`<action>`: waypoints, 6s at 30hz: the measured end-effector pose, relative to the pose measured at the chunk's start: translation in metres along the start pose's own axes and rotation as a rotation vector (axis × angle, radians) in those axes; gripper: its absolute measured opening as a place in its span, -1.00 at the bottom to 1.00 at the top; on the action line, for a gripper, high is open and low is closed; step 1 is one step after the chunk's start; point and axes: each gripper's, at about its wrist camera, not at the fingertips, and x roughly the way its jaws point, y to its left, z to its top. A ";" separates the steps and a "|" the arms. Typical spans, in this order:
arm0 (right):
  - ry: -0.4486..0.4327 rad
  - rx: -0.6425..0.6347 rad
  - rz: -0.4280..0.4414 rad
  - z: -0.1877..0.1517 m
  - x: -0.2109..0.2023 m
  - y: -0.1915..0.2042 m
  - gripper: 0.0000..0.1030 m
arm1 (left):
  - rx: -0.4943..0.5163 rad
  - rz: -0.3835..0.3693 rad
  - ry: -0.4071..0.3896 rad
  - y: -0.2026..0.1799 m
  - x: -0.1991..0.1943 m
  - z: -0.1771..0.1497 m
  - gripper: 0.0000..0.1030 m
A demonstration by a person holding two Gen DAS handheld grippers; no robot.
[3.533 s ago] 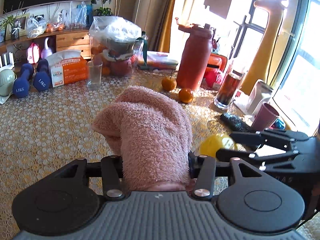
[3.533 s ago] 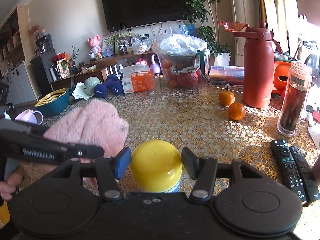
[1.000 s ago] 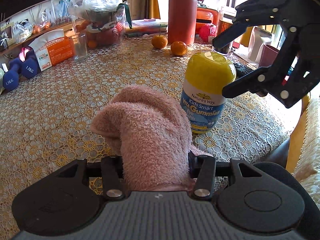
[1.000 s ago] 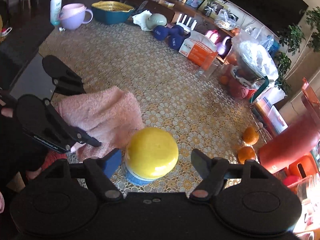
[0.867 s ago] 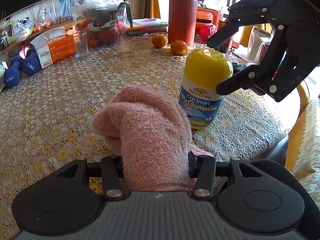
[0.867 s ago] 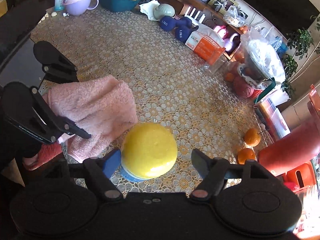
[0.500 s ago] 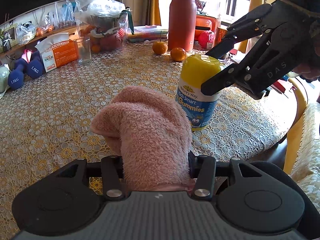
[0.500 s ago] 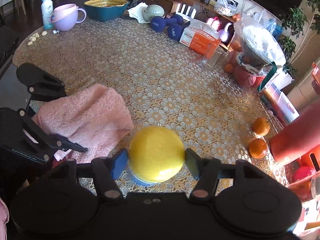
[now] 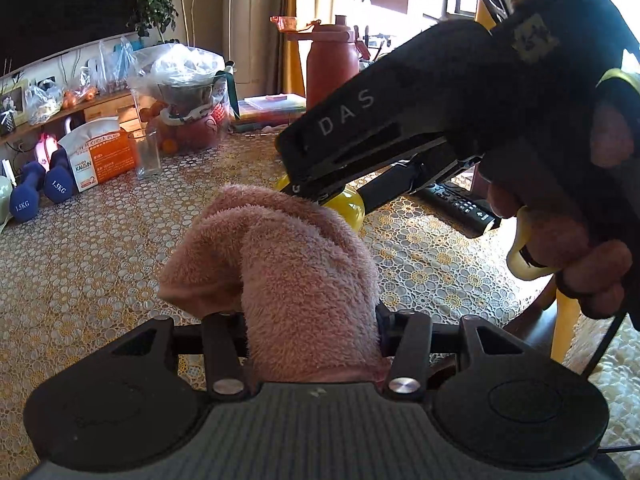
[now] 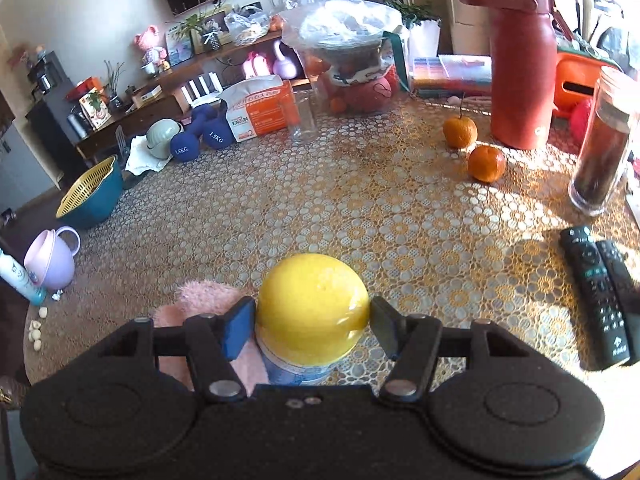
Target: Clean container
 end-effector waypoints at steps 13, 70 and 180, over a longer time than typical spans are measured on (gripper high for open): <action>0.041 0.083 0.000 -0.010 0.010 -0.011 0.17 | -0.085 0.102 0.116 0.040 0.041 -0.018 -0.05; -0.009 -0.596 0.061 -0.044 -0.012 0.023 0.17 | -0.042 -0.331 0.131 0.077 0.022 0.000 -0.05; -0.063 -0.459 0.043 -0.043 -0.013 -0.004 0.18 | -0.077 -0.078 0.191 0.087 0.067 -0.001 -0.04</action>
